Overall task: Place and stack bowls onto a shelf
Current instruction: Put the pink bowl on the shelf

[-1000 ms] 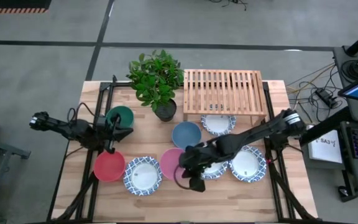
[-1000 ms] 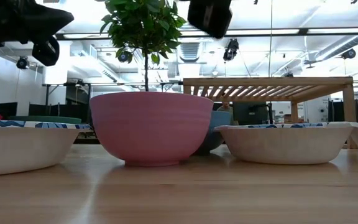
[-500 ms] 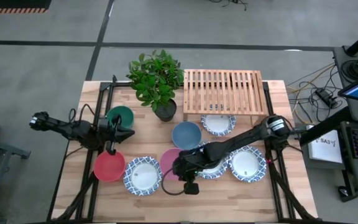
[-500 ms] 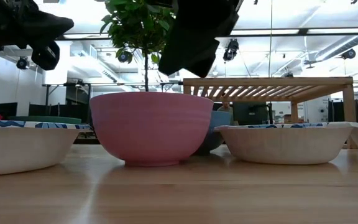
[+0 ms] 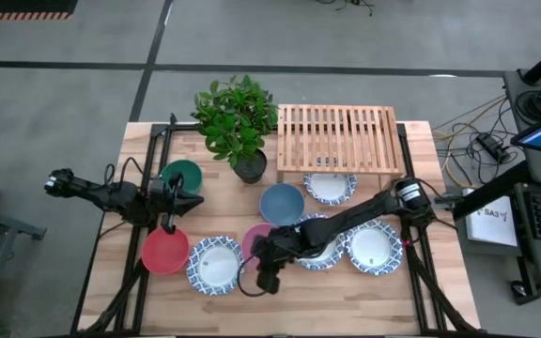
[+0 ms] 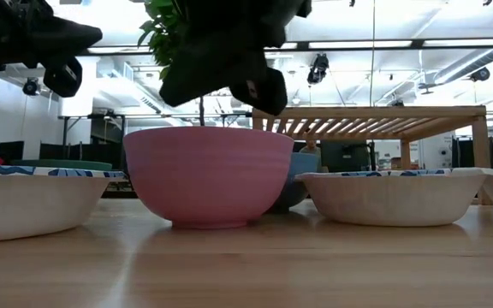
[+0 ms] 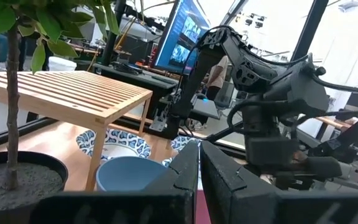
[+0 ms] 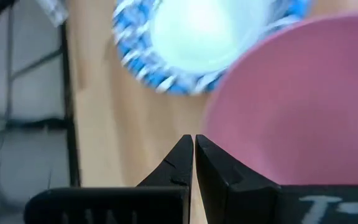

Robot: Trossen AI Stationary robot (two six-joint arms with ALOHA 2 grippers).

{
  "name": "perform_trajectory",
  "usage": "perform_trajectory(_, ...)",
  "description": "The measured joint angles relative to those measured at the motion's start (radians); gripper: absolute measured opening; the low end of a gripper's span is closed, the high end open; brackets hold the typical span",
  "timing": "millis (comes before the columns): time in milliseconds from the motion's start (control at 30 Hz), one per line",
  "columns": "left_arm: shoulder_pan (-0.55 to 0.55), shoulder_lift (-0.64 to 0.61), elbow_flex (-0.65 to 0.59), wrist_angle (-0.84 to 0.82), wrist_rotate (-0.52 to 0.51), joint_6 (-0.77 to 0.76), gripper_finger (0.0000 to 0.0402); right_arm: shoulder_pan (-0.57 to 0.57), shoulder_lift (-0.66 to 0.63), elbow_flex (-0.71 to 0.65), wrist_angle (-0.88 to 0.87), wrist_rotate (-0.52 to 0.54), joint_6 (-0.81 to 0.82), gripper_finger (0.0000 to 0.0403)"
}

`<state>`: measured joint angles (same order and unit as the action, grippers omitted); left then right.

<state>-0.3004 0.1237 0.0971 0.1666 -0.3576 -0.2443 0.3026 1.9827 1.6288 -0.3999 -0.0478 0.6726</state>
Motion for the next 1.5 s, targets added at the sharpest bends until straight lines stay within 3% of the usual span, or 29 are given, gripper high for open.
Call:
perform_trajectory(667, 0.000, 0.014, 0.000, -0.003, -0.046, 0.000, 0.0000, -0.023, -0.029, 0.005, 0.067, -0.014, -0.114, 0.0009)
perform_trajectory(800, 0.000, 0.014, 0.000, -0.003, -0.047, 0.000, 0.0000, -0.017, -0.029, 0.005, 0.066, -0.021, -0.242, 0.0018)
perform_trajectory(933, 0.000, 0.015, 0.000, -0.003, -0.053, 0.000, 0.0000, -0.001, -0.029, 0.005, 0.048, -0.039, -0.303, 0.0055)
perform_trajectory(1233, 0.000, 0.027, 0.000, -0.004, -0.055, 0.000, 0.0000, 0.016, -0.029, 0.004, -0.144, -0.030, -0.459, 0.0187)
perform_trajectory(1500, 0.000, 0.052, 0.000, -0.004, -0.081, 0.005, 0.0000, 0.021, -0.007, 0.003, -0.157, 0.012, -0.464, 0.0208)
